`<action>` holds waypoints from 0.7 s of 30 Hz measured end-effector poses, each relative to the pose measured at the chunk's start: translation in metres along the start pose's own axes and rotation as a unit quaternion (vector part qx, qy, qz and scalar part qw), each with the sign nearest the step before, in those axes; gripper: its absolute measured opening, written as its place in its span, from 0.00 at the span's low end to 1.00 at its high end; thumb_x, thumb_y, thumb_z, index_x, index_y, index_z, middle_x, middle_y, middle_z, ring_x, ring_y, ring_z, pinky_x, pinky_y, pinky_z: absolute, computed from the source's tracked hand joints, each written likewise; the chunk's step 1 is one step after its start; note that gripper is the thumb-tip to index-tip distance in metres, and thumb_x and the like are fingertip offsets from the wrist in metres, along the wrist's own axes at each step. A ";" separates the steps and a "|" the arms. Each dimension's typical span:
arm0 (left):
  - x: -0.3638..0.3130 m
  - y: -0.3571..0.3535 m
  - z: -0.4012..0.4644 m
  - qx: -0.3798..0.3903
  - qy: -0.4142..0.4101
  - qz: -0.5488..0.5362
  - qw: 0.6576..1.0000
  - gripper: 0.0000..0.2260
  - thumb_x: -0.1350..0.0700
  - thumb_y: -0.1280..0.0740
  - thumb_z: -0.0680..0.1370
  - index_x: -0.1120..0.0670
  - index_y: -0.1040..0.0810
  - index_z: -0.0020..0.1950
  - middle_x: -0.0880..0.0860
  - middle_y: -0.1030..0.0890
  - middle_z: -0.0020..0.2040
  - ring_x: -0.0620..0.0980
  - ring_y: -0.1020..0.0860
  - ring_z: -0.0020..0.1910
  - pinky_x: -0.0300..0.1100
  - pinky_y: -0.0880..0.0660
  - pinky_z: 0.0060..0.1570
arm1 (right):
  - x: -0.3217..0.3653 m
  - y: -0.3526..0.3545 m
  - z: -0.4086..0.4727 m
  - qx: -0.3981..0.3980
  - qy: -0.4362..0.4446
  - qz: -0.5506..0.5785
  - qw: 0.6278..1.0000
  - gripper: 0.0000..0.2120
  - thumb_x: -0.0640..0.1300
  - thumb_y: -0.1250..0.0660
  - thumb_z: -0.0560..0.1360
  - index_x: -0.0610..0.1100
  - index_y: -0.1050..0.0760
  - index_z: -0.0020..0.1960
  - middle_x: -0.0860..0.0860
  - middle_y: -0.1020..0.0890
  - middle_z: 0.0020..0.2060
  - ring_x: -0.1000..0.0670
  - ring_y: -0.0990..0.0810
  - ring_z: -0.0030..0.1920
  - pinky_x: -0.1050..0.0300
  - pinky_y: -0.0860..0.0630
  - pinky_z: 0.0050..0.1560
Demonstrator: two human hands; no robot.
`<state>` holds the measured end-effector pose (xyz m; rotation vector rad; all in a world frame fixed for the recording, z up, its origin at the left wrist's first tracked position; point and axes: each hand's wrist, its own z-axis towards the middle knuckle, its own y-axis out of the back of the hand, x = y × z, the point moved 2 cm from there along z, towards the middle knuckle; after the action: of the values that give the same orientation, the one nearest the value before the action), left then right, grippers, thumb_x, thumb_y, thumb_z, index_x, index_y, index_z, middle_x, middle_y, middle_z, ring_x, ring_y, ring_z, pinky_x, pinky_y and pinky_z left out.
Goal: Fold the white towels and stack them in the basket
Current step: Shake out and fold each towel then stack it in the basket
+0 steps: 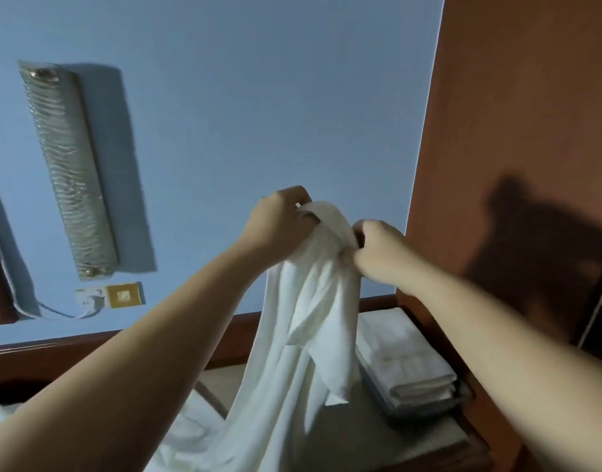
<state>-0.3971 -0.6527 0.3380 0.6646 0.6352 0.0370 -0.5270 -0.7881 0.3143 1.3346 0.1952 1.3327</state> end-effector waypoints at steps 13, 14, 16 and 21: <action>0.110 -0.080 -0.216 0.105 0.275 -0.186 0.937 0.15 0.44 0.20 0.72 0.47 0.17 0.54 0.44 0.13 0.45 0.42 0.14 0.42 0.46 0.15 0.45 | 0.038 -0.018 -0.044 0.169 0.033 0.280 0.945 0.15 0.42 0.38 0.77 0.47 0.35 0.32 0.47 0.35 0.30 0.49 0.35 0.32 0.56 0.38 0.32; 0.119 -0.089 -0.228 0.105 0.290 -0.178 0.935 0.13 0.43 0.22 0.74 0.46 0.17 0.54 0.44 0.13 0.45 0.41 0.15 0.42 0.44 0.16 0.45 | 0.037 -0.017 -0.043 0.165 0.030 0.296 0.940 0.17 0.42 0.39 0.77 0.48 0.36 0.31 0.49 0.35 0.28 0.51 0.35 0.28 0.58 0.38 0.28; 0.139 -0.099 -0.246 0.098 0.312 -0.175 0.929 0.08 0.44 0.25 0.77 0.46 0.16 0.50 0.45 0.13 0.42 0.42 0.15 0.40 0.41 0.18 0.43 | 0.030 -0.013 -0.042 0.166 -0.002 0.377 0.911 0.18 0.42 0.38 0.77 0.48 0.35 0.29 0.51 0.32 0.24 0.51 0.33 0.25 0.62 0.37 0.25; 0.174 -0.089 -0.268 0.055 0.346 -0.139 0.926 0.18 0.44 0.38 0.85 0.48 0.23 0.38 0.43 0.26 0.30 0.39 0.29 0.30 0.42 0.33 0.38 | -0.024 0.006 -0.019 0.136 -0.057 0.489 0.859 0.14 0.46 0.32 0.62 0.49 0.37 0.39 0.43 0.32 0.40 0.39 0.33 0.45 0.43 0.35 0.53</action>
<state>-0.4206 -0.5326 0.0302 0.6613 1.4194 -0.0322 -0.5524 -0.7970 0.2995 1.8524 -0.4700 2.1046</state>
